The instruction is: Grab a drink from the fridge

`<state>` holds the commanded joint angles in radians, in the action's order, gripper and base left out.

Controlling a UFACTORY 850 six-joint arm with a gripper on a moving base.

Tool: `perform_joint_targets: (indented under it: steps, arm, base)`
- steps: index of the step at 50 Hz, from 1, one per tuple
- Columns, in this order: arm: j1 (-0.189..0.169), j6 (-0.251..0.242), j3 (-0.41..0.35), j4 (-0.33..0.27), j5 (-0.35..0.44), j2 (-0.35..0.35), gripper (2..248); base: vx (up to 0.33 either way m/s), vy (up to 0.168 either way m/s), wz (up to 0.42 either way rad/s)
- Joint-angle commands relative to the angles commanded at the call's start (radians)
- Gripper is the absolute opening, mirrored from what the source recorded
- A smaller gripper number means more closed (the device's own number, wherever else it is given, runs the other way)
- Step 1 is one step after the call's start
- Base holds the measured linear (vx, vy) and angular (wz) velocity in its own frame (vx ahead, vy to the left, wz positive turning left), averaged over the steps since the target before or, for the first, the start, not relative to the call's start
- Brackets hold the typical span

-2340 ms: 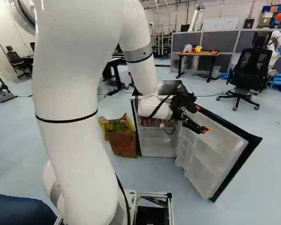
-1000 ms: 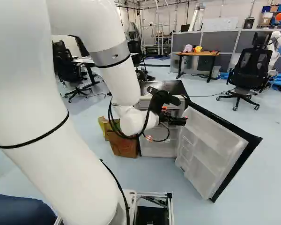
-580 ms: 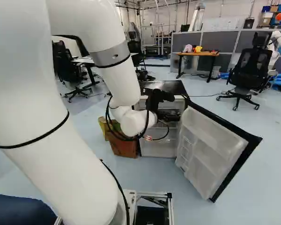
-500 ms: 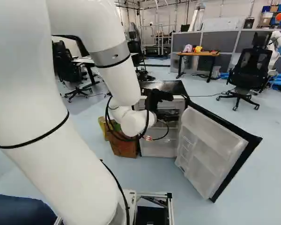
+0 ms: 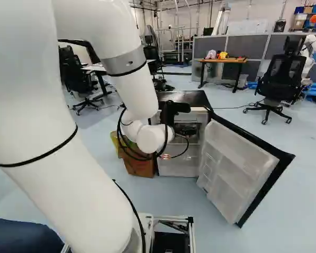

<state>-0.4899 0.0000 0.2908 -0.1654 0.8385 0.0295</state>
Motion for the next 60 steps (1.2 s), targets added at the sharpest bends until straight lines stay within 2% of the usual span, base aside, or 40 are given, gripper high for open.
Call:
perform_joint_targets:
  steps: [10, 60]
  arm:
    - [0.0, 0.0, 0.0, 0.0, 0.0, 0.0, 247]
    - [0.005, 0.0, 0.074, 0.0, 0.0, 0.217, 247]
  base:
    - [0.0, 0.0, 0.0]
    - [0.0, 0.0, 0.0]
